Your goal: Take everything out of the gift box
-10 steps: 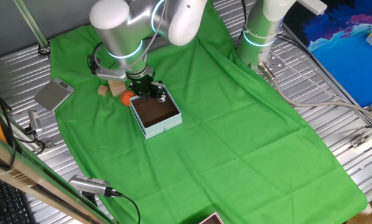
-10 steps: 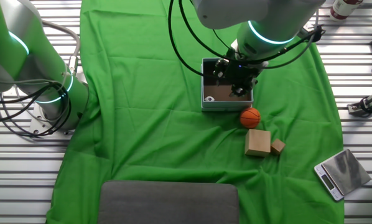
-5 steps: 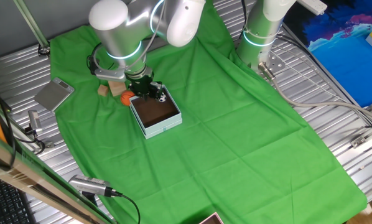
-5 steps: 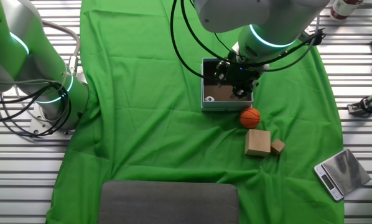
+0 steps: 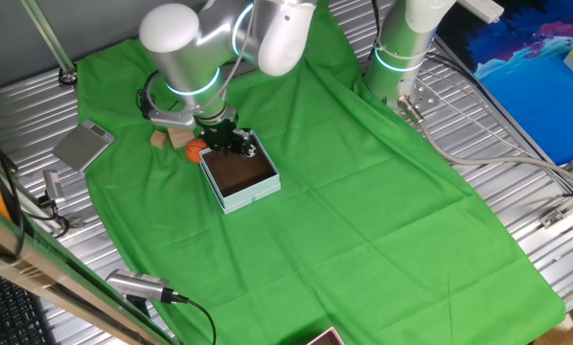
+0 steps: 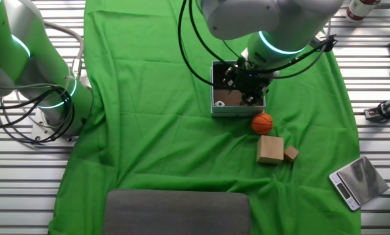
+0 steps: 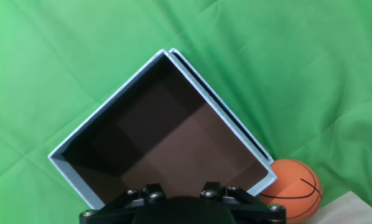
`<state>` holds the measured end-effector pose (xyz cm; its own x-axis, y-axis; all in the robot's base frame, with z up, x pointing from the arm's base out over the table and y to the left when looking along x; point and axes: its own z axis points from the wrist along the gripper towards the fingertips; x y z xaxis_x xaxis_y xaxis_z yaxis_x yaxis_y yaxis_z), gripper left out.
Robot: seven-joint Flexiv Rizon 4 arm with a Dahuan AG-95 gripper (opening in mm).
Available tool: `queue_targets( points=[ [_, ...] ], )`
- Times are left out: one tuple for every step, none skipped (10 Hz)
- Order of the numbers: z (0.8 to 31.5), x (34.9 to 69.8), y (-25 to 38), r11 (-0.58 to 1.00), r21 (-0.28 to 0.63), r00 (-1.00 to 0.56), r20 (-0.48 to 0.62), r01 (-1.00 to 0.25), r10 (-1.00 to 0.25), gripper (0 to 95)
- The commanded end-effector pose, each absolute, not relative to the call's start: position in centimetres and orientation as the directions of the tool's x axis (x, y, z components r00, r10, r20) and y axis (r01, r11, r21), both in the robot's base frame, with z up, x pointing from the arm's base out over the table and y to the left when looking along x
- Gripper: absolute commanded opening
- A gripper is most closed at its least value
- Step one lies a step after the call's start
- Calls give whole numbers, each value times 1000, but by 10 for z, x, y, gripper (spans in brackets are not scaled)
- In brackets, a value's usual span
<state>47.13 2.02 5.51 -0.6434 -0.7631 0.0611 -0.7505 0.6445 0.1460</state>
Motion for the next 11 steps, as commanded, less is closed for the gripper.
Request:
queue_targets(
  points=[
    [52, 467, 20, 645, 145, -644, 59, -750, -763, 380],
    [51, 465, 20, 643, 145, -643, 57, -752, -764, 380],
    [50, 463, 19, 643, 144, -642, 58, -753, -765, 380],
    [49, 462, 19, 643, 144, -642, 58, -753, -765, 380],
    [49, 462, 19, 643, 144, -642, 58, -752, -764, 380],
    [48, 461, 19, 646, 144, -645, 59, -750, -762, 380],
    [48, 461, 19, 646, 143, -645, 61, -750, -762, 380],
    [47, 461, 19, 649, 141, -647, 65, -748, -760, 380],
    [46, 461, 18, 649, 142, -648, 64, -747, -759, 380],
    [46, 461, 18, 649, 143, -648, 61, -748, -760, 380],
    [46, 461, 18, 649, 145, -648, 59, -747, -759, 380]
  ],
)
